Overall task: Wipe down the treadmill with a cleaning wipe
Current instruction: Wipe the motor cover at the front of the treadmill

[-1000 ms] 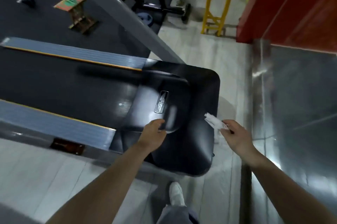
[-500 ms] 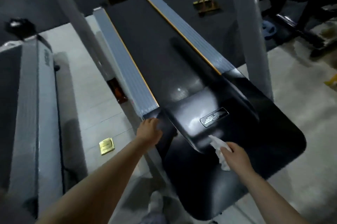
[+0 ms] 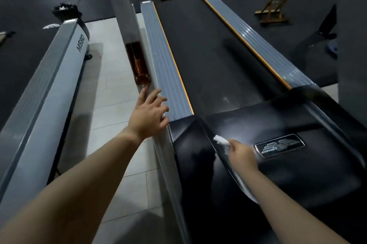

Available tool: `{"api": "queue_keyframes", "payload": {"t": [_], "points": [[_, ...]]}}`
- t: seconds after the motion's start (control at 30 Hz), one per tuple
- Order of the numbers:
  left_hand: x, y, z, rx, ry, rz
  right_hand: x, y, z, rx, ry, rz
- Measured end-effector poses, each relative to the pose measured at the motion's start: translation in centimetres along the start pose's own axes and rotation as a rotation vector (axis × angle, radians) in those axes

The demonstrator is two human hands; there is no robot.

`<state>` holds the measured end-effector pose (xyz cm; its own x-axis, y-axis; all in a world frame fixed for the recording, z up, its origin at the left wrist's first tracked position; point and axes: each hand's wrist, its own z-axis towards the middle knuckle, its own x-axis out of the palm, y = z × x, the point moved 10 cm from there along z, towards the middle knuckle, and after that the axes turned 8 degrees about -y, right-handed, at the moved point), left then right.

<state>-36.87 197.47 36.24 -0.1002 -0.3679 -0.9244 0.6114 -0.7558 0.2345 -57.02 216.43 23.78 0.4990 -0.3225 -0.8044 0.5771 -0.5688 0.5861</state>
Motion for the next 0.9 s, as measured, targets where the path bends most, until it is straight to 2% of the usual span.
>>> {"api": "queue_keyframes", "payload": {"t": [0.07, 0.2, 0.27, 0.37, 0.43, 0.5, 0.57, 0.7, 0.8, 0.87, 0.9], "points": [[0.7, 0.2, -0.2, -0.028, -0.145, -0.037, 5.5, 1.5, 1.0, -0.132, 0.1, -0.044], [-0.2, 0.0, -1.0, -0.017, -0.432, -0.106, 15.3, 5.2, -0.8, -0.701, 0.124, -0.34], [-0.3, 0.0, -1.8, 0.0, -0.499, -0.132, 19.6, 6.2, -2.7, -0.815, 0.246, -0.488], [-0.2, -0.3, -1.8, 0.041, -0.566, -0.172, 22.7, 8.1, 0.2, -0.821, 0.31, -0.532], [-0.1, 0.0, -2.0, 0.05, -0.617, -0.178, 23.0, 10.2, 5.7, -0.754, 0.23, -0.574], [0.2, 0.2, -2.1, 0.064, -0.659, -0.192, 22.8, 11.1, 11.2, -0.584, 0.147, -0.573], [0.3, 0.0, -2.1, 0.053, -0.647, -0.179, 23.4, 11.3, 12.5, -0.553, 0.132, -0.549], [0.4, -0.1, -2.0, 0.022, -0.569, -0.143, 21.7, 8.2, 1.0, -0.853, 0.107, -0.587], [0.8, -0.8, -1.9, 0.053, -0.507, -0.058, 19.3, 3.2, -8.8, -0.949, 0.2, -0.589], [0.8, -1.5, -1.7, 0.092, -0.461, 0.03, 19.0, 2.3, -8.3, -0.922, 0.236, -0.629], [0.9, -1.9, -1.6, 0.116, -0.439, 0.058, 18.9, 3.2, -5.6, -0.9, 0.199, -0.647]]}}
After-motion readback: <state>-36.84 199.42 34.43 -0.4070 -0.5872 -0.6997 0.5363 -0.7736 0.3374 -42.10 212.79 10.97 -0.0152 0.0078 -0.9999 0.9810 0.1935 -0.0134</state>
